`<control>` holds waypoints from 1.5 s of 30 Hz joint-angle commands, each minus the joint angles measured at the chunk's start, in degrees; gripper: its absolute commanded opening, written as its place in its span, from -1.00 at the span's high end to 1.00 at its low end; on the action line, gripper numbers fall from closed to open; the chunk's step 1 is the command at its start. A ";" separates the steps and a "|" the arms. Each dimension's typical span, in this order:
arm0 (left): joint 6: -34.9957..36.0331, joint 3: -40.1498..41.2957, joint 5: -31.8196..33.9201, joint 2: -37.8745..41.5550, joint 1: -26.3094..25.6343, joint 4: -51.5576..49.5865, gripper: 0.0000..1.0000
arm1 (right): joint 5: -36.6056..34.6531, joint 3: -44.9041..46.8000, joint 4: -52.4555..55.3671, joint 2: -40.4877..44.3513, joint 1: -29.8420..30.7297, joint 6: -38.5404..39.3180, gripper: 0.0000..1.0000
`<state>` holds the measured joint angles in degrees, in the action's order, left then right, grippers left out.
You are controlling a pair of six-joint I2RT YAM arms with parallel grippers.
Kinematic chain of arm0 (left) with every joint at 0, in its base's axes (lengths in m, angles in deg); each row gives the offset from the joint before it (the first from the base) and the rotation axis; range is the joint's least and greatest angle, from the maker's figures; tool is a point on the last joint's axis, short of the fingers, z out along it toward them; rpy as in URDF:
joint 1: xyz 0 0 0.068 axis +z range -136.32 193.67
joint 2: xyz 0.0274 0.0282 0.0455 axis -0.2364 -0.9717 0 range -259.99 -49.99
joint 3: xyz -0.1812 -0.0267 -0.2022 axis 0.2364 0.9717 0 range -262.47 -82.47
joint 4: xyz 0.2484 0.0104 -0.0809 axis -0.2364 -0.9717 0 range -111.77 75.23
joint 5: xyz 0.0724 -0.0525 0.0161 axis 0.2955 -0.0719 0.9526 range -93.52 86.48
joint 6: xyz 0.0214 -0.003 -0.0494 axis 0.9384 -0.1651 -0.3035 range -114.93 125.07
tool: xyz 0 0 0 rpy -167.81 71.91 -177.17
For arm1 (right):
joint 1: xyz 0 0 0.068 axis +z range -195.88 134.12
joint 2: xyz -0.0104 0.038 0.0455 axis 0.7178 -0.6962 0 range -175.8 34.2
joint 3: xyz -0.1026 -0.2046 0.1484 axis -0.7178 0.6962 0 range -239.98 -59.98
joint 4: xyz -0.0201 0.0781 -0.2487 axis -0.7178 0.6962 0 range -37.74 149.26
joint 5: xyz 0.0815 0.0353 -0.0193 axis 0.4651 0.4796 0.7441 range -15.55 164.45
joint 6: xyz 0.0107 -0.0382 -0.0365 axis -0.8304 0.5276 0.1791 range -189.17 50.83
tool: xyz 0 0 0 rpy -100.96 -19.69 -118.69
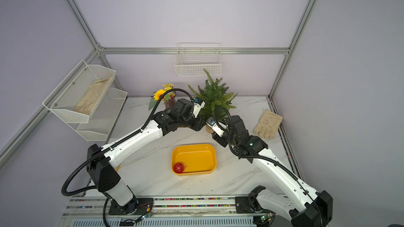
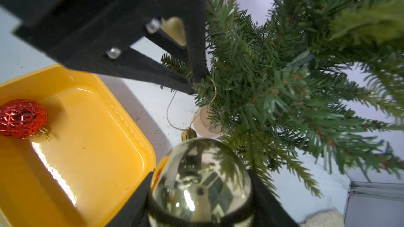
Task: Decorate the small christmas tree with ornaments
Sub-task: Hang an ornament on the christmas tree.
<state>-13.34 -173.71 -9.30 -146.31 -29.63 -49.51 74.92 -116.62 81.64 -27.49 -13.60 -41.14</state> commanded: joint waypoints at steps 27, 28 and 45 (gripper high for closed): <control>0.64 3.99 -4.10 3.99 0.24 3.63 0.00 | 3.71 -0.09 0.50 -0.48 0.25 -3.19 -0.56; 0.58 4.37 -4.30 4.47 0.24 3.63 0.00 | 3.98 -0.13 0.55 -0.46 0.29 -3.24 -0.56; -2.22 15.94 2.00 22.47 3.30 0.48 0.00 | 19.11 2.28 -4.60 -4.52 11.07 -4.86 -0.38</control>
<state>-13.89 -161.76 -10.79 -127.99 -28.34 -48.11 90.42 -116.03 80.33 -29.85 -6.11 -46.36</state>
